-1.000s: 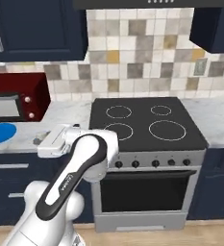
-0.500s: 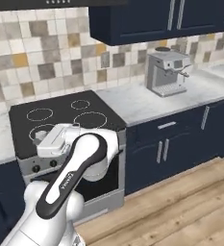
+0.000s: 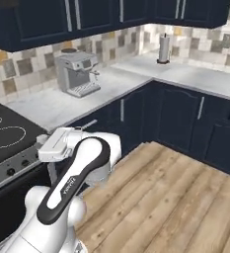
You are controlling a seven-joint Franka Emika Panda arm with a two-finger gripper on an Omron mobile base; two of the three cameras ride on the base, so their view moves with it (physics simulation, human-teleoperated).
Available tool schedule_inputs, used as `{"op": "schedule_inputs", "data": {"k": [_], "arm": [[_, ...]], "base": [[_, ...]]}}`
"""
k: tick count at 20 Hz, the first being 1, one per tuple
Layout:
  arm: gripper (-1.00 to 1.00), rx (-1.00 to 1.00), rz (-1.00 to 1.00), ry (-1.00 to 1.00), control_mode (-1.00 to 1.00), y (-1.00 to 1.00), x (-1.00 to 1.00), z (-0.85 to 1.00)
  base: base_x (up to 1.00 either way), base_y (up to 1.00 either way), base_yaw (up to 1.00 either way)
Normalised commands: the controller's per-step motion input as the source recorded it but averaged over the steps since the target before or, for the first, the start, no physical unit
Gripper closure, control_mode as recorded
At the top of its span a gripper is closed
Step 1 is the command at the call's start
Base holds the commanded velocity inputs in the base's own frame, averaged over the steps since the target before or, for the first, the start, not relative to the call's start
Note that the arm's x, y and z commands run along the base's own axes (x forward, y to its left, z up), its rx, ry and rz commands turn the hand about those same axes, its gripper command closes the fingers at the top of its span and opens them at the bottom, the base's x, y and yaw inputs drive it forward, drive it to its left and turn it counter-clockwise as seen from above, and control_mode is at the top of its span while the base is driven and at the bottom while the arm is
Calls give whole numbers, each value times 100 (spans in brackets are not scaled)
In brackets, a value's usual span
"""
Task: Pick up the marshmallow and place it in the cup of hot chocolate on the dining counter.
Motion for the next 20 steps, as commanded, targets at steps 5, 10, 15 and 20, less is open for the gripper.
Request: {"op": "schedule_inputs", "data": {"k": [5, 10, 15, 20], "arm": [[100, 0, 0, 0, 100, 0, 0, 0], [100, 0, 0, 0, 100, 0, 0, 0], [100, 0, 0, 0, 100, 0, 0, 0], [100, 0, 0, 0, 100, 0, 0, 0]], "base": [[6, -33, -81], [0, 0, -92], [0, 0, -96], [0, 0, -100]]}}
